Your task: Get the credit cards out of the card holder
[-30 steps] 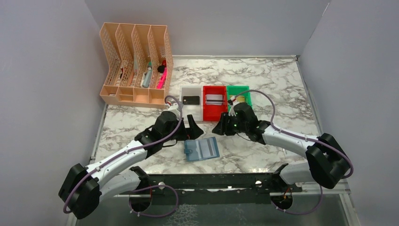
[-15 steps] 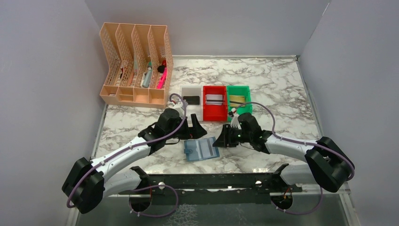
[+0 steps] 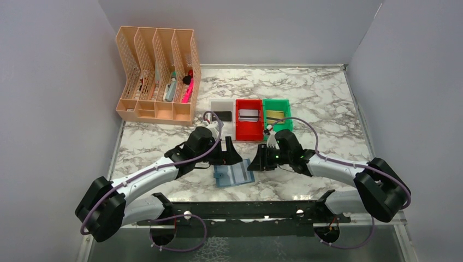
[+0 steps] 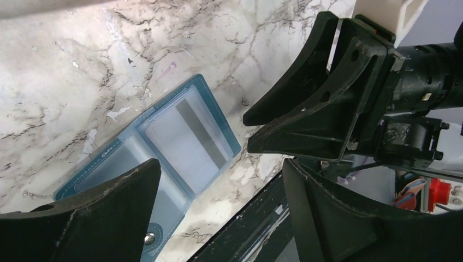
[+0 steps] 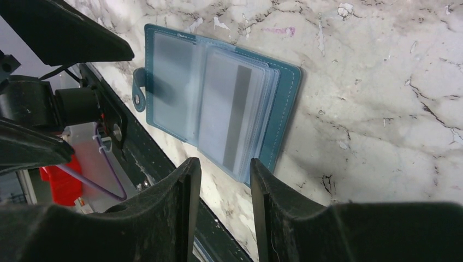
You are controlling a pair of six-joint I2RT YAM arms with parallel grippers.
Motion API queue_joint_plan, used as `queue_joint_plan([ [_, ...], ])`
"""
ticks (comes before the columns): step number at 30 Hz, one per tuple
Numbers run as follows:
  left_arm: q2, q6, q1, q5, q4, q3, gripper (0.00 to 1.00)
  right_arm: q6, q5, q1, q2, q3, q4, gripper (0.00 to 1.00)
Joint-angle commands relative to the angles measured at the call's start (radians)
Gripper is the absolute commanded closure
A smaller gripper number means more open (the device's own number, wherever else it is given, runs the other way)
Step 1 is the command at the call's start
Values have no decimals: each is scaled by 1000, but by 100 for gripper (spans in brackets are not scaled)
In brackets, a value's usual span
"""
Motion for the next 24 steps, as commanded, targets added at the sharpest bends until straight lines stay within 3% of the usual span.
queue_joint_plan([
  [1,40,26,-6,49,18,10,17,19,8,-3,-1,-2,17,57],
  [15,117,-12,-82,-31,43,-16,25,-6,10,15,-22,-6,-35,60],
  [24,157,12,-91,-64,-14,-4,41,-26,-10,21,21,26,-33,62],
])
